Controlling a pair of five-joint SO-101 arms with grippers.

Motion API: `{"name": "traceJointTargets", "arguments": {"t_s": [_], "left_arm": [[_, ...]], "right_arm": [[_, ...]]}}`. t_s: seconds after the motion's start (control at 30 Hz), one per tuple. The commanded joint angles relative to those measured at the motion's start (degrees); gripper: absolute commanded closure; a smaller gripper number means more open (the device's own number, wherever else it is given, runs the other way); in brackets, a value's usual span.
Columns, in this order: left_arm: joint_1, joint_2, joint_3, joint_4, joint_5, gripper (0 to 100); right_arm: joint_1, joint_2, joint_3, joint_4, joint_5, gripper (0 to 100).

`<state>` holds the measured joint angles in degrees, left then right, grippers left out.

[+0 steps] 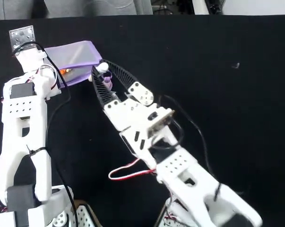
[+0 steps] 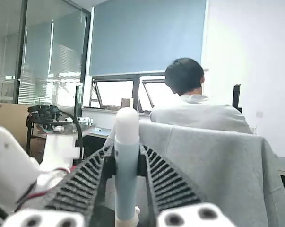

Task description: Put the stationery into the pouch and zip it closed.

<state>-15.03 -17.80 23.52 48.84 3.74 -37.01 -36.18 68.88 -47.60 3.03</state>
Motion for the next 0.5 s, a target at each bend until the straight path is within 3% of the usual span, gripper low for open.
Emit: {"name": "traceJointTargets", "arguments": {"t_s": [0.0,0.1,0.3,0.47], "left_arm": [[0.9,-0.5,-0.7,-0.6,0.3,97],[0.9,-0.5,-0.7,-0.6,0.3,97],[0.8,-0.4,-0.7,-1.0,0.3,97],[0.7,-0.4,-0.7,-1.0,0.3,97]], "right_arm": [[-0.7,8.2,-5.5,-9.4,0.5,98.8],[-0.6,15.9,-7.8,-15.6,1.5,98.8],[-2.0,29.8,-11.7,-28.5,11.6,98.8],[-2.2,40.7,-14.8,-38.3,13.1,98.8]]}}
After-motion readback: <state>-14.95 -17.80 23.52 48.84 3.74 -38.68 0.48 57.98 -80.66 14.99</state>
